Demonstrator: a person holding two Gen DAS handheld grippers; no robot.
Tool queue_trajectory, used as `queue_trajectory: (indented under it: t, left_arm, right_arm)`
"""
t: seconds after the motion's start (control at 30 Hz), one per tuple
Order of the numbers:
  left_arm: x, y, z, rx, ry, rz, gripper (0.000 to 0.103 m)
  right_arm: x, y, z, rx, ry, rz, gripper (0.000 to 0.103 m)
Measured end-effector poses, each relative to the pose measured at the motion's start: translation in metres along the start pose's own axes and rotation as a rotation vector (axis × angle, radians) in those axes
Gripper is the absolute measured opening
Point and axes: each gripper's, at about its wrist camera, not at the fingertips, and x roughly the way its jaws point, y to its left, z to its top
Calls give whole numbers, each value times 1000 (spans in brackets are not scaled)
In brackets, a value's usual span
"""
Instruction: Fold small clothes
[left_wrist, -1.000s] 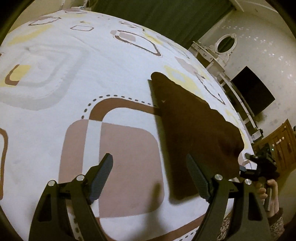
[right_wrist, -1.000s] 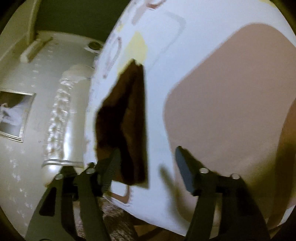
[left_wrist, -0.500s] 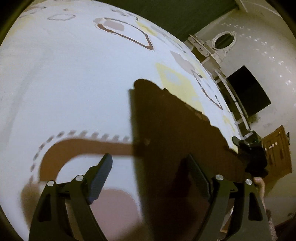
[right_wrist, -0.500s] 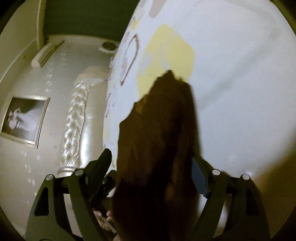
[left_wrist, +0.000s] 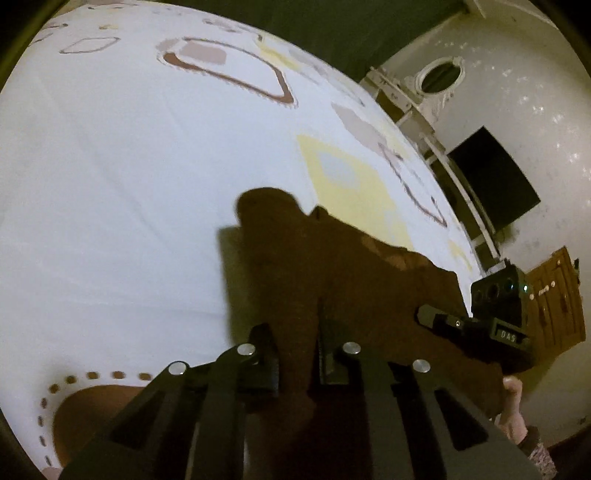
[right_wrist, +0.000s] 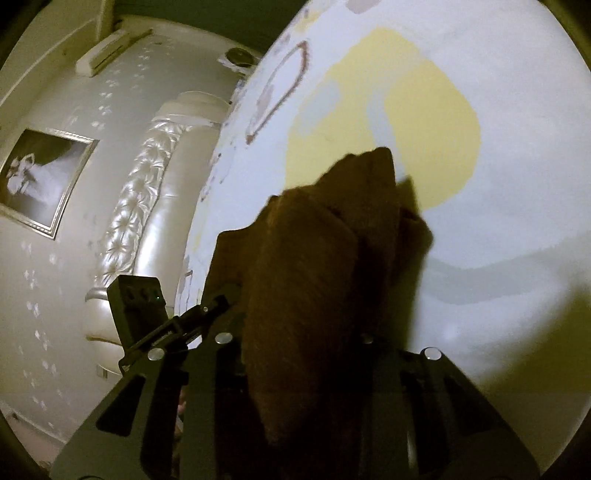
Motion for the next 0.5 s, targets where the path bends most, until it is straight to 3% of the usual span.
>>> queue_trajectory:
  t: [0.3, 0.5]
  left_arm:
    - [-38, 11, 25, 41, -90, 95, 13]
    - [-31, 43, 38, 8, -34, 160, 14]
  right_arm:
    - [33, 34, 11, -69, -24, 77, 25]
    - [67, 40, 26, -49, 19, 56, 25]
